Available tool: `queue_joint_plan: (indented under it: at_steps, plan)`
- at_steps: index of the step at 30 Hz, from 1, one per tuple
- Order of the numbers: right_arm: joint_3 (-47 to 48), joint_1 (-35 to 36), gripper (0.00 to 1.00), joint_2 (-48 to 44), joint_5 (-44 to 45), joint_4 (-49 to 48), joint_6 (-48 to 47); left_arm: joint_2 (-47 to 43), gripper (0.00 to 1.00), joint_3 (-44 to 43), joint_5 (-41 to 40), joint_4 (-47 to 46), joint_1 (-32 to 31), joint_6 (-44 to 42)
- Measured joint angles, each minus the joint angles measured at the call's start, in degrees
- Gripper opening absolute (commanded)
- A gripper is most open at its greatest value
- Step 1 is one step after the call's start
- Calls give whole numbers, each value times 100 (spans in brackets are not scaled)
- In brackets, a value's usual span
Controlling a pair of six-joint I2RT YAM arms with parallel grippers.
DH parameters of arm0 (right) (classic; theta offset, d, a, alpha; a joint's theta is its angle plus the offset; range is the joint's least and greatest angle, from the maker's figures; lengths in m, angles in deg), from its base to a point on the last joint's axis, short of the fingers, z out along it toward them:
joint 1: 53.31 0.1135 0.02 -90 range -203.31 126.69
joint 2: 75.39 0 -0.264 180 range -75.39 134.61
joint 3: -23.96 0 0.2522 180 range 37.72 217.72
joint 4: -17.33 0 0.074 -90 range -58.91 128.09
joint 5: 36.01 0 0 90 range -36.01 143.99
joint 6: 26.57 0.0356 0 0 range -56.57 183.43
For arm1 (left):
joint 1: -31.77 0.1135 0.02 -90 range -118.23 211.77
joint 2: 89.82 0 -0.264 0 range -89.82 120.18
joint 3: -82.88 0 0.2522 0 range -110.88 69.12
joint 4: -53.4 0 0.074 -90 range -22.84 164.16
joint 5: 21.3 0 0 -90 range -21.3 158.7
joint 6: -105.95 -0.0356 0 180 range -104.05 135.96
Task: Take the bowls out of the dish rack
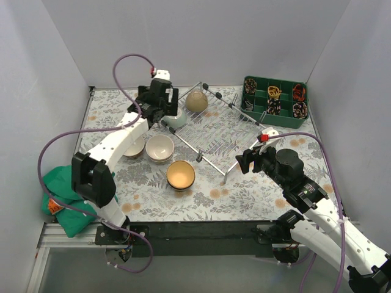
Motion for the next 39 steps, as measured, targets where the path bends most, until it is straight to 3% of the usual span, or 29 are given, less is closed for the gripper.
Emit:
queue_joint_plan:
  at_steps: [6,12,23,39]
  plan:
    - [0,0,83,0,2,0,0,1102,98,-715,-610,-44,-861,-1080]
    - [-48,0,83,11,0,0,-4,2059,94,-1244,-844,-39,-1303,-2017]
    - [-74,0,83,109,0,2,-20,3053,92,-1668,-1335,-52,-1283,-2726]
    - [-90,0,83,186,-2,2,-22,3556,94,-1768,-1818,-332,-1252,-3045]
